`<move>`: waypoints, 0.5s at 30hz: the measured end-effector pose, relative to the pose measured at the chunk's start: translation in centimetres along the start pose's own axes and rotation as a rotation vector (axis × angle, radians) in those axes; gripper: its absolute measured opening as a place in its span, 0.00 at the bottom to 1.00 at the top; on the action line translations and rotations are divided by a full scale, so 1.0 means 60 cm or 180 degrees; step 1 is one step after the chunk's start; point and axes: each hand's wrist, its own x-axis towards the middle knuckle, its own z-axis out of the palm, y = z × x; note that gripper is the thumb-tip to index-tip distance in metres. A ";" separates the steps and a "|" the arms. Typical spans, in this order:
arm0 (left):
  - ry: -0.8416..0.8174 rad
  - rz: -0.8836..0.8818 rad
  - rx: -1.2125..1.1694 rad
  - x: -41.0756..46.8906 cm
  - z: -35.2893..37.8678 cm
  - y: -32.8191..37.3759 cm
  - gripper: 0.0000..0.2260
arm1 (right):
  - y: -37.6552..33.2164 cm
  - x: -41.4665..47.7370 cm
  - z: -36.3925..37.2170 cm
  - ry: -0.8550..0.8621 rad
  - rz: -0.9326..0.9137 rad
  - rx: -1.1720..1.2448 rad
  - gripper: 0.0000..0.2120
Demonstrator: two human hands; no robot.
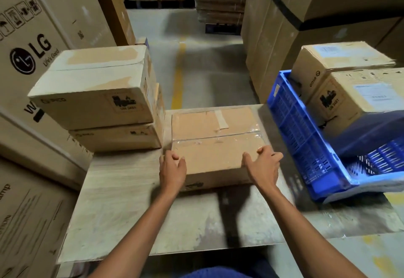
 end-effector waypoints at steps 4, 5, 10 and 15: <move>-0.0044 0.0440 0.0416 -0.010 0.004 -0.012 0.05 | -0.006 -0.024 0.024 -0.0011 0.0027 -0.0616 0.19; 0.0040 0.0698 0.0745 -0.011 0.007 -0.012 0.05 | -0.012 -0.031 0.031 0.0037 -0.0169 -0.0971 0.18; -0.0251 0.1776 0.1582 -0.011 0.027 -0.010 0.18 | -0.055 -0.064 0.073 -0.0717 -0.1903 -0.1428 0.22; -0.0675 0.1663 0.2526 -0.010 0.032 -0.004 0.26 | -0.063 -0.079 0.107 -0.0881 -0.2324 -0.1484 0.27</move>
